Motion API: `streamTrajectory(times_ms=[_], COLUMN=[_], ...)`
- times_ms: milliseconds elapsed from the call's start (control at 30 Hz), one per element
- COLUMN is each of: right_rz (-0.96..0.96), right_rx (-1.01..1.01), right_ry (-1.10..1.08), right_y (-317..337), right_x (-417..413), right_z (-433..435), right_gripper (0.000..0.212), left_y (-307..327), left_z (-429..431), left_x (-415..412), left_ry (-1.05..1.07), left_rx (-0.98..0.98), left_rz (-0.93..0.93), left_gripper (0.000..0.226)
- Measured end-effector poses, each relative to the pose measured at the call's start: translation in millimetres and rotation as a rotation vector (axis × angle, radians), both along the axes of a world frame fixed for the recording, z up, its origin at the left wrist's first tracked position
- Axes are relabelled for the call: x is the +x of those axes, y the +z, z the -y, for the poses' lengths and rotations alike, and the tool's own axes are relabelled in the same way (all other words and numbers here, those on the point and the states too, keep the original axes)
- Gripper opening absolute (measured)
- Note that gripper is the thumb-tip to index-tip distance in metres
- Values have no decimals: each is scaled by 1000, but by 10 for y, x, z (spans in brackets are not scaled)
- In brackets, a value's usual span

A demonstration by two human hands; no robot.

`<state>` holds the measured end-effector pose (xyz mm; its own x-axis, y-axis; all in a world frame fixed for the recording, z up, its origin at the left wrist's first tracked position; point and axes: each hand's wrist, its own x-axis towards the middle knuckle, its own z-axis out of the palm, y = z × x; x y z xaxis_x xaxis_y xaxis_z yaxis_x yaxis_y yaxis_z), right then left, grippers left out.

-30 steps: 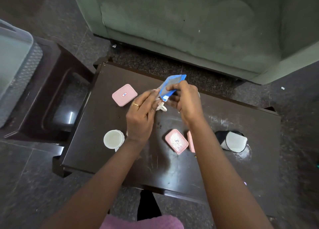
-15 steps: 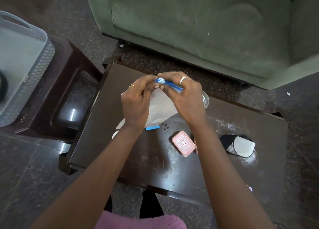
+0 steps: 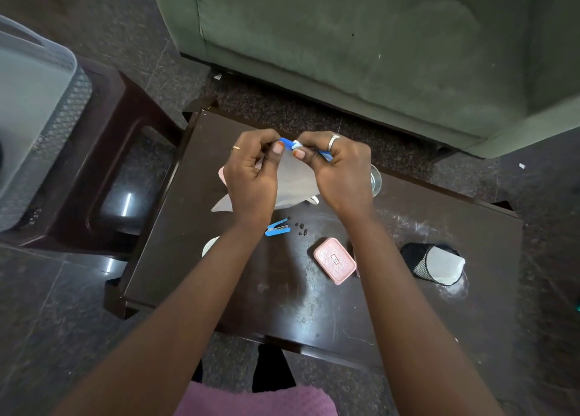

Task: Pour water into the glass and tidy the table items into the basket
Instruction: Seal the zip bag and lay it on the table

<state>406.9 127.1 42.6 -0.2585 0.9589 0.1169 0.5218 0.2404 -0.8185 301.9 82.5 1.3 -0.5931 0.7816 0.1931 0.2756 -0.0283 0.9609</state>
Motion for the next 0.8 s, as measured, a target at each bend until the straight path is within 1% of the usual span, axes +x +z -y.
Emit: streamTrajectory(times_ms=[100,167,267,367,467,500,533,567,600,667,700,733,800], right_rz=[65,95,123,117,66,22,-62,-199,-375,-719,-808,-815,-713], right_rx=[41,33,-4,-51,-121,-157,-208,-272,-345,-533,-626,-692,-744], right_ry=[-22,-64,-137,-207,-261,-266,-263,-248,-225,-174,-147,-125,-121], right_y=[-115,-205,-320,-403,-450,-464,-472,-477,-486,-553,-614,-680,-804], right_x=[137,297,561,747,839,849,847,826,786,645,550,452,270], right_z=[-41,-73,-121,-147,-161,-158,-151,-136,-112,-45,-5,37,121], right_gripper=[12,13,14,14,15,14,13,15,19,32,40,46,46], left_y=[0,13,9,4,19,31,39,48,58,50,39,26,-38], left_z=[-5,9,6,-14,-58,-72,-87,-105,-126,-178,-205,-225,-241], left_x=[-46,-94,-182,-233,-257,-270,-288,-310,-338,-428,-482,-532,-630], left_ry=[34,30,38,82,106,101,94,89,88,86,79,69,60], left_rx=[13,22,38,26,13,8,7,5,9,13,11,0,-54], left_rz=[11,7,86,95,102,109,124,158,216,349,400,438,466], left_gripper=[13,13,8,9,9,10,12,13,10,5,9,13,17])
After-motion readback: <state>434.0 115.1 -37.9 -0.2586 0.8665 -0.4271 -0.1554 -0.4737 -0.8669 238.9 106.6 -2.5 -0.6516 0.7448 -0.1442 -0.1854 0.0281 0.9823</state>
